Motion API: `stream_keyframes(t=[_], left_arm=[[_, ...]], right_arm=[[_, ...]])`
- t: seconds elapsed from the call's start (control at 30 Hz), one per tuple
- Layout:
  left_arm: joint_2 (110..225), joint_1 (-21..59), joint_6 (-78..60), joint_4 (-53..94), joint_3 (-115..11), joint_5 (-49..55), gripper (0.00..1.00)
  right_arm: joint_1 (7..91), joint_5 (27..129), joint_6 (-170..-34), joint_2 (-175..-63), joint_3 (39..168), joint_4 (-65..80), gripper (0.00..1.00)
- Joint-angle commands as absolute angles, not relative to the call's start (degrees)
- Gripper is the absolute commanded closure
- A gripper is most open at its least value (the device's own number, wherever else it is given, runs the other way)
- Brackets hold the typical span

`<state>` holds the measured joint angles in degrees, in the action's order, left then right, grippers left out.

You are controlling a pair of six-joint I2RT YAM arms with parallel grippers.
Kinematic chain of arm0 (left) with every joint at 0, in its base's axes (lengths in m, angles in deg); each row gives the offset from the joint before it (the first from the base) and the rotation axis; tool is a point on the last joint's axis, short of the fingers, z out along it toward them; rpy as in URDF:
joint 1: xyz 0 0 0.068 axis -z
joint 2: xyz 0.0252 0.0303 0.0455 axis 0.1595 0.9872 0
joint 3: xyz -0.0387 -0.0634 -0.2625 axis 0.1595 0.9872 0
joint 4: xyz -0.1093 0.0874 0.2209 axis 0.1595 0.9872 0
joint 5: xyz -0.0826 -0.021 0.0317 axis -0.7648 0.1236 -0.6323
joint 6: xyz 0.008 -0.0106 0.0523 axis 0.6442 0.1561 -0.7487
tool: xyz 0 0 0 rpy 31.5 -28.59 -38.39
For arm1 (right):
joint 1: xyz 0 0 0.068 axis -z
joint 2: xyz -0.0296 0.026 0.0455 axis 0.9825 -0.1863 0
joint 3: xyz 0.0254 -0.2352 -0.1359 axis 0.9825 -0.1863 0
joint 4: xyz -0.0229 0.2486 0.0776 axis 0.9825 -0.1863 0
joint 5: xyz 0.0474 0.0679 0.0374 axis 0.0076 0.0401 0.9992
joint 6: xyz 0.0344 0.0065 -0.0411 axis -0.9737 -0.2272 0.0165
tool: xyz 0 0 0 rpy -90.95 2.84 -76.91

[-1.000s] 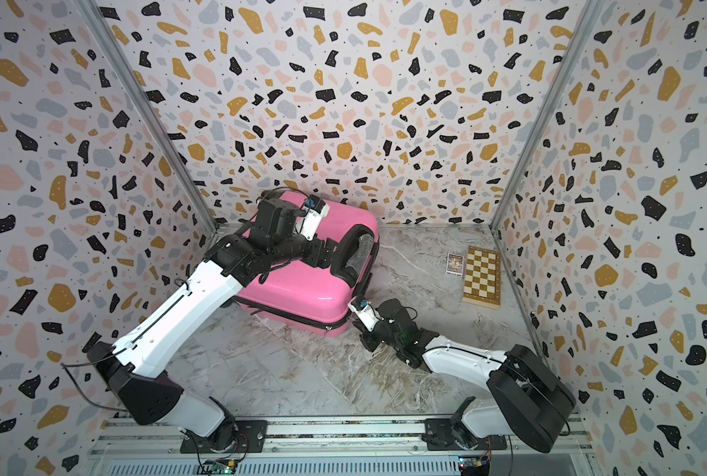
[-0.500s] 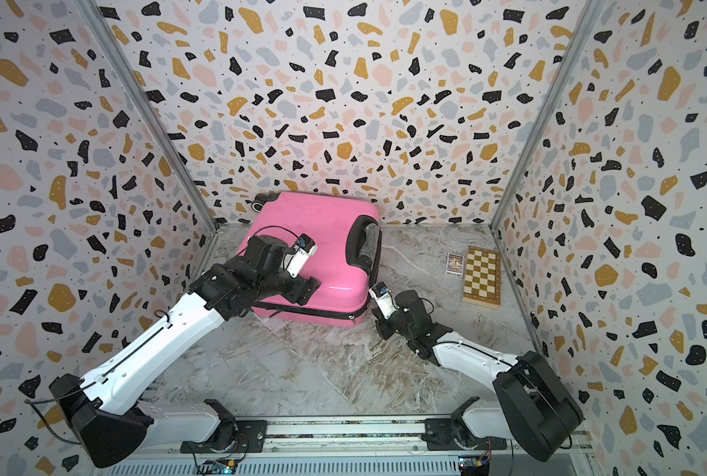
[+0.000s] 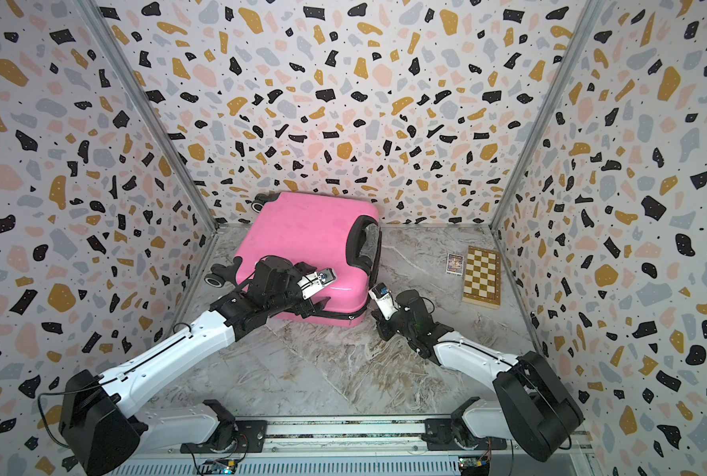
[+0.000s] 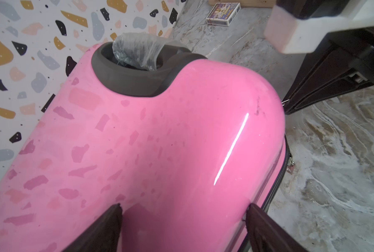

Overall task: Close the suitcase zippers
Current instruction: Zip the zipper on the suitcase.

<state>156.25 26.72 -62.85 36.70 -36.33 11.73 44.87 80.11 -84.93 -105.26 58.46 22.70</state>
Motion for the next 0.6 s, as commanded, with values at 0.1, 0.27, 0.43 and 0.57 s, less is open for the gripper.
stream_keyframes(t=[0.1,0.27,0.43,0.57], left_arm=[[159.02,26.86,-66.44,31.28,-34.99,12.89,0.13],[159.22,27.04,-66.31,30.61,-34.76,13.14,0.14],[159.64,27.03,-65.84,30.47,-34.94,12.95,0.15],[160.46,27.01,-65.44,30.08,-34.85,13.2,0.16]], right_arm=[[44.8,85.43,-82.81,-103.01,58.8,20.69,1.0],[44.13,87.77,-81.19,-102.44,58.23,21.12,1.0],[42.9,88.95,-80.33,-102.78,58.56,21.54,1.0],[41.7,89.81,-79.65,-103.63,59.4,21.26,1.0]])
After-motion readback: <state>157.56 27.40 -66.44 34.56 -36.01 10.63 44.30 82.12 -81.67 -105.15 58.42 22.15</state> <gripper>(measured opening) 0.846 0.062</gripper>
